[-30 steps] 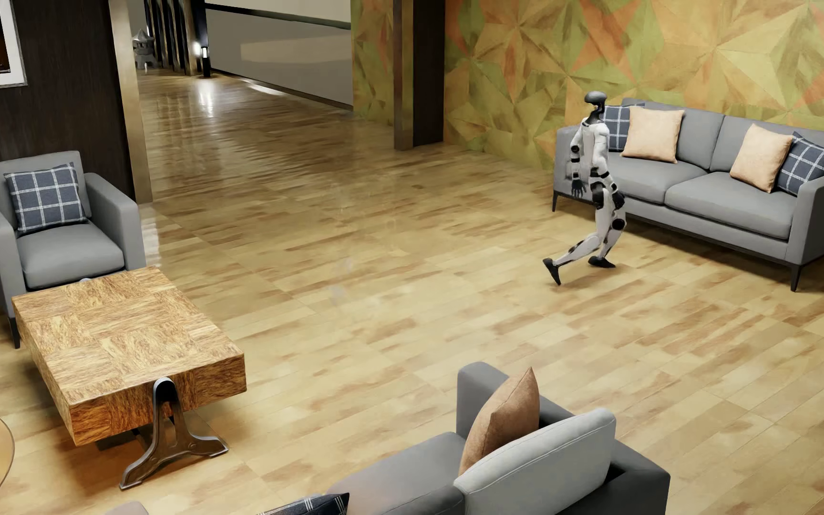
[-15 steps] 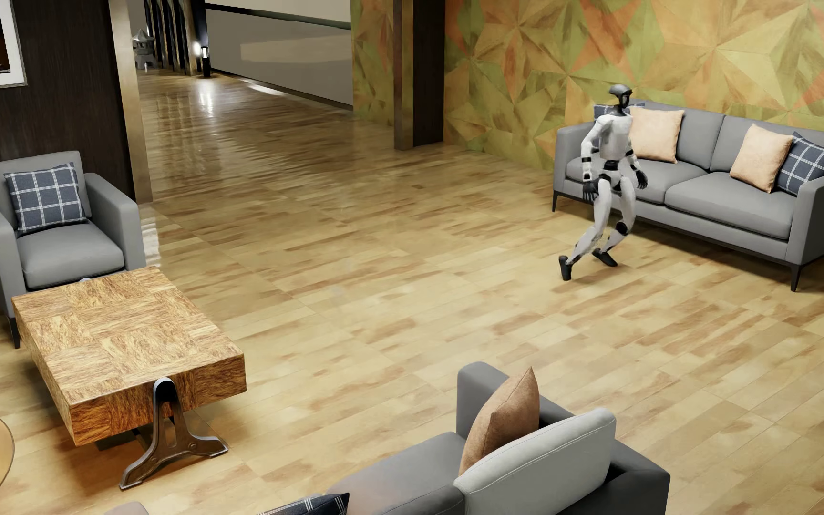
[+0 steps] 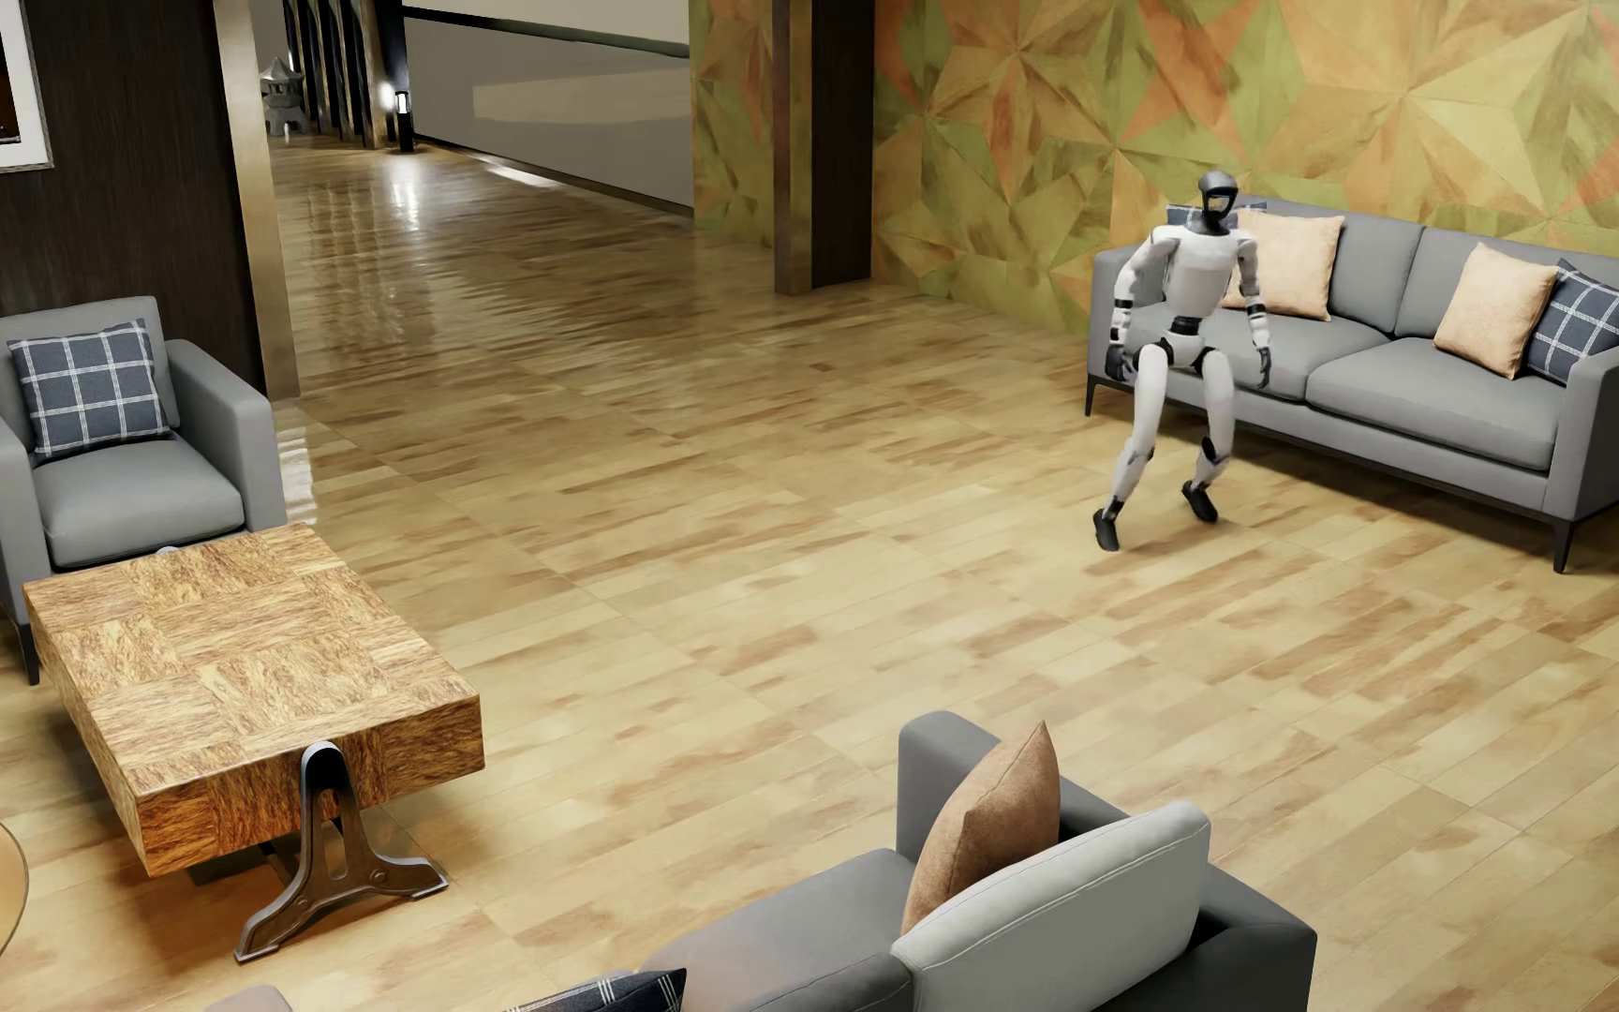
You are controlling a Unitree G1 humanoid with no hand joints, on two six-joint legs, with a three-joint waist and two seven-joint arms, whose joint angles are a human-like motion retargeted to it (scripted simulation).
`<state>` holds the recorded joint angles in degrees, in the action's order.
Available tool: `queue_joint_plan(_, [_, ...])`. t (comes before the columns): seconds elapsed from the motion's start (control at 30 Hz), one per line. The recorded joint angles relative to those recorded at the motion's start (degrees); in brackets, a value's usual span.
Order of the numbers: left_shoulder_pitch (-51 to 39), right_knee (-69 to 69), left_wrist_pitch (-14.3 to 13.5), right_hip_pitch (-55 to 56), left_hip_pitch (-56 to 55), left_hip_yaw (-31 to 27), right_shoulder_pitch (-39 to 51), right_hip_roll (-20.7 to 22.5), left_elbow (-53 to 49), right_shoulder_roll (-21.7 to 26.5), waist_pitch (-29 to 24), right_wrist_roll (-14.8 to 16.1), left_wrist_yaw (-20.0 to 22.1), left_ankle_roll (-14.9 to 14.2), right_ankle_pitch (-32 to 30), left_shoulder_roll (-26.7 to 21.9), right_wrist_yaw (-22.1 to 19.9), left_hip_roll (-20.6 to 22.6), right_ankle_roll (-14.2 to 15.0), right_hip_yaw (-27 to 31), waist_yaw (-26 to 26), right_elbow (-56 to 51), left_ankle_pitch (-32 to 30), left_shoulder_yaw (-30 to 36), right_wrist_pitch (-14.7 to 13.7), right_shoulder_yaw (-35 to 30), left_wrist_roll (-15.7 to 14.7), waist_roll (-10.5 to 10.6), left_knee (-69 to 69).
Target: Move towards the dark yellow coffeetable
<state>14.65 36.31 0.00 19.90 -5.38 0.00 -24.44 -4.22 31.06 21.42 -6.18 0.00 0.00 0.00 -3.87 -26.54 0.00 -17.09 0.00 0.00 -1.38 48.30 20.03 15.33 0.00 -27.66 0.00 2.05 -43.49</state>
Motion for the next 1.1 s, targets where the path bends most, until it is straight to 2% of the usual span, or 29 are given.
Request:
queue_joint_plan(0.07, [0.83,2.37,0.0,3.03,1.66,0.0,-0.54,-1.76,-3.39,-0.78,0.3,0.0,0.0,0.0,0.7,0.74,0.0,0.12,0.0,0.0,-0.34,0.84,0.11,0.07,0.0,-1.93,0.0,0.29,0.48])
queue_joint_plan(0.1, [1.47,4.35,0.0,4.21,3.99,0.0,-0.96,-2.12,-3.89,-1.12,0.22,0.0,0.0,0.0,-3.29,1.33,0.0,0.07,0.0,0.0,-1.17,0.94,-0.52,0.12,0.0,-1.72,0.0,0.87,1.94])
queue_joint_plan(0.13, [2.3,6.29,0.0,6.4,6.74,0.0,-1.42,-3.21,-4.65,-1.87,0.44,0.0,0.0,0.0,-8.68,1.57,0.0,1.31,0.0,0.0,-1.43,1.27,-1.48,-0.36,0.0,-0.37,0.0,0.45,3.9])
queue_joint_plan(0.17, [2.96,9.14,0.0,7.18,9.04,0.0,-1.81,-4.03,-4.32,-1.81,0.82,0.0,0.0,0.0,-10.9,1.99,0.0,1.54,0.0,0.0,-3.26,0.34,-2.38,0.17,0.0,-2.97,0.0,1.06,5.08])
queue_joint_plan(0.23, [4.88,10.96,0.0,8.32,13.48,0.0,-2.7,-3.6,-2.65,-2.11,1.51,0.0,0.0,0.0,-14.47,2.23,0.0,2.33,0.0,0.0,-6.41,1.08,-4.11,0.23,0.0,-0.62,0.0,0.81,6.48])
queue_joint_plan(0.27, [5.14,13.75,0.0,10.72,13.36,0.0,-2.68,-1.96,-1.2,-2.42,1.78,0.0,0.0,0.0,-15.13,2.25,0.0,0.54,0.0,0.0,-7.57,1.05,-5.33,0.14,0.0,-0.88,0.0,1.33,4.22])
queue_joint_plan(0.33, [6.09,16.57,0.0,9.47,11.4,0.0,-0.68,2.09,4.08,-2.28,1.31,0.0,0.0,0.0,-9.45,3.32,0.0,-2.9,0.0,0.0,-7.15,2.57,-9.26,-0.75,0.0,-1.44,0.0,1.72,-4.66])
queue_joint_plan(0.37, [6.42,16.25,0.0,7.97,8.01,0.0,0.23,3.81,7.18,-1.52,1.1,0.0,0.0,0.0,-5.56,3.74,0.0,-2.65,0.0,0.0,-5.12,1.65,-8.39,-0.24,0.0,-1.36,0.0,1.56,-12.07])
queue_joint_plan(0.43, [8.34,13.07,0.0,3.09,1.12,0.0,3.7,8.68,12.07,-0.41,0.56,0.0,0.0,0.0,1.46,4.49,0.0,1.51,0.0,0.0,1.26,0.77,-6.5,0.44,0.0,2.2,0.0,1.67,-24.01])
queue_joint_plan(0.5, [11.1,4.25,0.0,-5.73,-9.06,0.0,8.25,13.58,15.08,0.7,0.41,0.0,0.0,0.0,10.54,4.73,0.0,6.58,0.0,0.0,6.12,-2.33,-4.53,3.33,0.0,5.31,0.0,1.88,-27.55])
queue_joint_plan(0.53, [12.43,-2.34,0.0,-13.31,-13.24,0.0,9.39,16.0,15.78,2.03,-0.16,0.0,0.0,0.0,15.64,4.72,0.0,8.8,0.0,0.0,8.1,-6.48,-4.35,5.61,0.0,6.25,0.0,2.31,-25.14])
queue_joint_plan(0.57, [13.75,-6.72,0.0,-18.89,-18.32,0.0,11.02,16.3,16.3,2.34,0.05,0.0,0.0,0.0,19.52,4.37,0.0,11.25,0.0,0.0,10.81,-8.27,-4.59,6.67,0.0,7.24,0.0,1.7,-21.01])
queue_joint_plan(0.6, [14.76,-10.23,0.0,-24.02,-22.73,0.0,12.31,15.81,17.26,3.09,0.47,0.0,0.0,0.0,23.35,4.3,0.0,11.8,0.0,0.0,14.34,-10.87,-5.55,7.35,0.0,7.79,0.0,1.48,-16.62])
queue_joint_plan(0.67, [15.41,-14.59,0.0,-32.25,-31.09,0.0,15.57,14.45,19.67,4.52,0.69,0.0,0.0,0.0,28.85,3.62,0.0,11.13,0.0,0.0,20.02,-16.59,-9.2,8.8,0.0,8.79,0.0,0.38,-6.43])
queue_joint_plan(0.73, [15.23,-15.38,0.0,-40.76,-35.1,0.0,19.24,13.0,22.14,5.78,0.29,0.0,0.0,0.0,32.87,2.18,0.0,10.19,0.0,0.0,23.2,-19.71,-10.87,9.26,0.0,6.69,0.0,-0.29,6.57])
queue_joint_plan(0.77, [15.03,-15.72,0.0,-43.63,-36.26,0.0,20.38,11.6,22.84,6.33,0.81,0.0,0.0,0.0,31.98,1.68,0.0,9.14,0.0,0.0,25.46,-20.02,-9.8,9.48,0.0,5.14,0.0,-0.07,9.65])
queue_joint_plan(0.8, [14.33,-15.22,0.0,-45.22,-37.32,0.0,20.88,9.25,24.35,6.28,1.23,0.0,0.0,0.0,28.31,1.36,0.0,8.88,0.0,0.0,27.71,-18.75,-7.23,9.96,0.0,3.41,0.0,-0.6,7.92])
queue_joint_plan(0.83, [13.82,-12.7,0.0,-46.74,-36.77,0.0,20.32,7.28,25.38,5.63,1.19,0.0,0.0,0.0,21.88,0.88,0.0,9.78,0.0,0.0,29.41,-16.37,-6.58,10.23,0.0,1.86,0.0,-1.79,3.32])
queue_joint_plan(0.87, [13.41,-6.73,0.0,-44.78,-39.2,0.0,19.26,5.84,26.68,4.15,2.25,0.0,0.0,0.0,12.59,0.72,0.0,10.28,0.0,0.0,29.88,-13.6,-8.85,9.87,0.0,-0.22,0.0,-3.35,-2.44])
queue_joint_plan(0.9, [11.78,2.08,0.0,-41.57,-39.38,0.0,18.64,3.68,29.15,2.5,1.93,0.0,0.0,0.0,2.25,0.91,0.0,10.95,0.0,0.0,28.94,-9.0,-7.36,12.22,0.0,-3.11,0.0,-4.8,-10.91])
queue_joint_plan(0.93, [10.22,14.52,0.0,-39.54,-33.11,0.0,16.35,3.57,28.61,3.9,-1.73,0.0,0.0,0.0,-8.96,2.49,0.0,13.98,0.0,0.0,26.12,-9.54,-3.43,9.96,0.0,-5.11,0.0,-3.45,-14.24])
queue_joint_plan(0.97, [8.64,28.09,0.0,-32.14,-29.46,0.0,15.86,3.01,27.9,3.1,-1.14,0.0,0.0,0.0,-9.51,3.74,0.0,15.63,0.0,0.0,22.36,-6.6,-0.24,10.53,0.0,-7.47,0.0,-3.18,-14.4])
queue_joint_plan(1.03, [6.4,42.36,0.0,-19.95,-16.55,0.0,10.68,4.89,21.06,1.99,-1.23,0.0,0.0,0.0,-1.32,5.03,0.0,18.0,0.0,0.0,12.7,-4.07,0.25,9.13,0.0,-10.24,0.0,-1.36,-7.91])
queue_joint_plan(1.07, [5.29,42.58,0.0,-11.85,-10.23,0.0,8.13,7.05,16.28,0.86,-0.58,0.0,0.0,0.0,-0.11,5.79,0.0,17.38,0.0,0.0,8.87,-1.61,-0.63,6.75,0.0,-9.1,0.0,0.0,-3.15])
queue_joint_plan(1.1, [5.4,35.27,0.0,-6.99,-1.64,0.0,3.91,7.73,10.52,-0.36,-0.62,0.0,0.0,0.0,-2.81,5.78,0.0,17.52,0.0,0.0,4.44,-0.59,-1.84,4.74,0.0,-5.65,0.0,0.61,2.74])
